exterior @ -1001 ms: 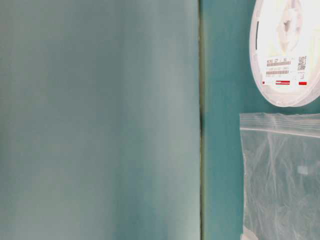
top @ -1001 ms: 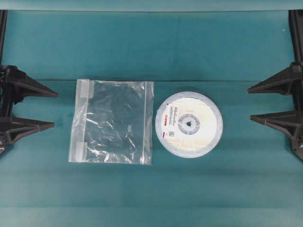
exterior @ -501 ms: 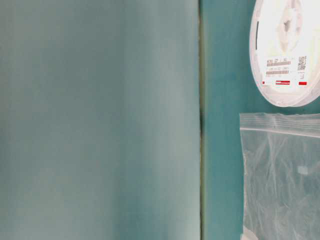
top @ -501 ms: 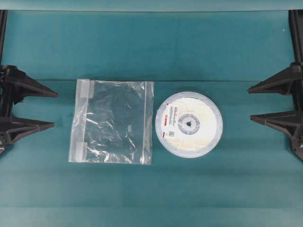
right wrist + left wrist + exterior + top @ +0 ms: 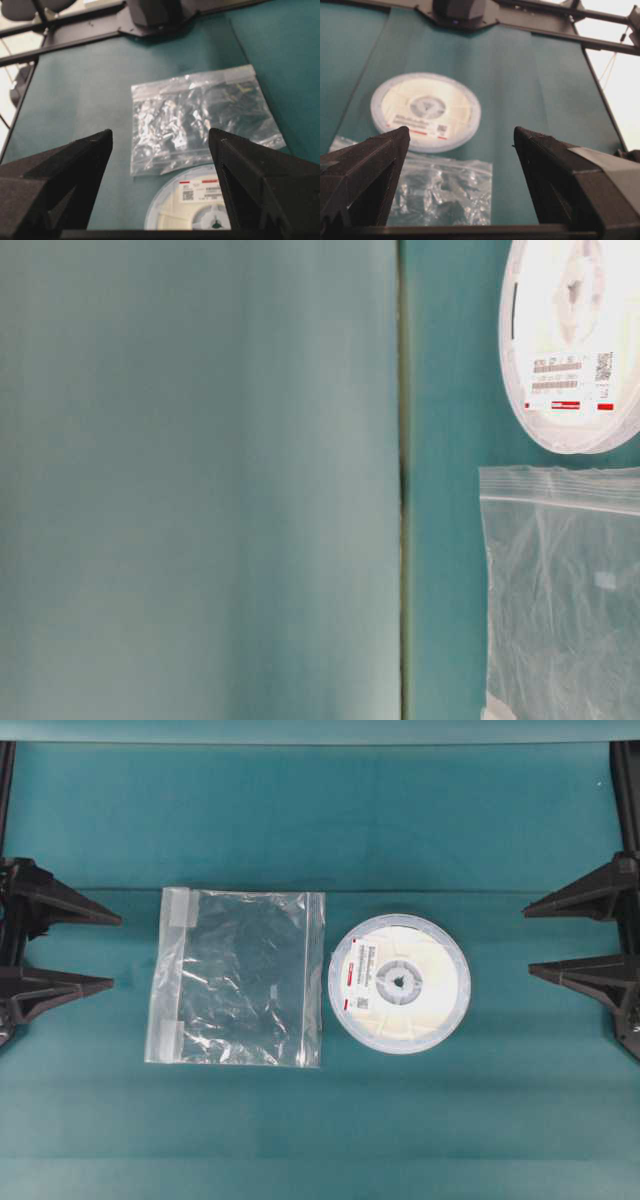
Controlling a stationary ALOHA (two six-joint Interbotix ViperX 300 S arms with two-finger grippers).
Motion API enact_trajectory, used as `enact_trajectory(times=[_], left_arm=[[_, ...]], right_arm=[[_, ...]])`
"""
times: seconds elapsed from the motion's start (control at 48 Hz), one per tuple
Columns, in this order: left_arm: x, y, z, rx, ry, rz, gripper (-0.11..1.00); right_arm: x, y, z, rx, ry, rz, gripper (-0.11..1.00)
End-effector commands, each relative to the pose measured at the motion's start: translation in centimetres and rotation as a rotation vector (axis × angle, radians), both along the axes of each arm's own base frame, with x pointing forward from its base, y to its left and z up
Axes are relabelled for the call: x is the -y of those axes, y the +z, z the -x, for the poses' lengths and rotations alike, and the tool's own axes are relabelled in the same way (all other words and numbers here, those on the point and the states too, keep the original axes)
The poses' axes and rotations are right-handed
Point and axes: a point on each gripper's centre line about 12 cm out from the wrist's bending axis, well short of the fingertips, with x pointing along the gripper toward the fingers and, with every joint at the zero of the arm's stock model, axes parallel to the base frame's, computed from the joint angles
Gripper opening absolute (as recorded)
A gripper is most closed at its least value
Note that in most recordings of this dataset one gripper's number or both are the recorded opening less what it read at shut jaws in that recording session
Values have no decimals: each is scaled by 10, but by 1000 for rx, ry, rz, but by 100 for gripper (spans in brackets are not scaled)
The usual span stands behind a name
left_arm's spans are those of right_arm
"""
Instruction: Take out the reel from the clear zip bag.
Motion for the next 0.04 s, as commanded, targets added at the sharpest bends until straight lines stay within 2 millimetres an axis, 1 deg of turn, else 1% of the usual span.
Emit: enact_trajectory(times=[0.0,0.021], left_arm=[[1,12,-2,31,-3,-1,91],[0,11,-2,29,-2,-1,91]], right_arm=[[1,5,-2,9,0,14,92],[0,5,-2,9,1,14,92]])
